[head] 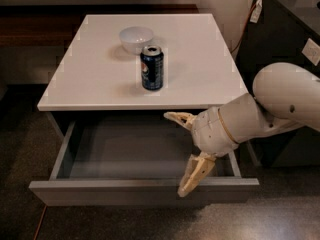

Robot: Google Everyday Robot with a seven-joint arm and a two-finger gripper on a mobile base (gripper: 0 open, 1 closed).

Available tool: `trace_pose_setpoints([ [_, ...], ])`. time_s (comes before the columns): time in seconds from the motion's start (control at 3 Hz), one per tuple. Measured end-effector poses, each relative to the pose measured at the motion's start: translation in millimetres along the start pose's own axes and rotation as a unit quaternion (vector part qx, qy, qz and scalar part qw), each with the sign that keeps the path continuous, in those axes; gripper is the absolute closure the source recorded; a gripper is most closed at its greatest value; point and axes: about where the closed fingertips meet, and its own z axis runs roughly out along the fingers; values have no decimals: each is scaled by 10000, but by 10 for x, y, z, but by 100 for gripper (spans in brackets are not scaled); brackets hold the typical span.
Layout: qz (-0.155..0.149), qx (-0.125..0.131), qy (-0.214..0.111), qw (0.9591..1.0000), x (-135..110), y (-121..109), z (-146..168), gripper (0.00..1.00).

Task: Place pepsi can into top drawer

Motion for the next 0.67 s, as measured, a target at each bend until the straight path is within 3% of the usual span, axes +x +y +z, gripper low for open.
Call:
trace_pose_setpoints([
  [0.67, 223, 105, -19, 9997, -193, -504, -132, 0],
])
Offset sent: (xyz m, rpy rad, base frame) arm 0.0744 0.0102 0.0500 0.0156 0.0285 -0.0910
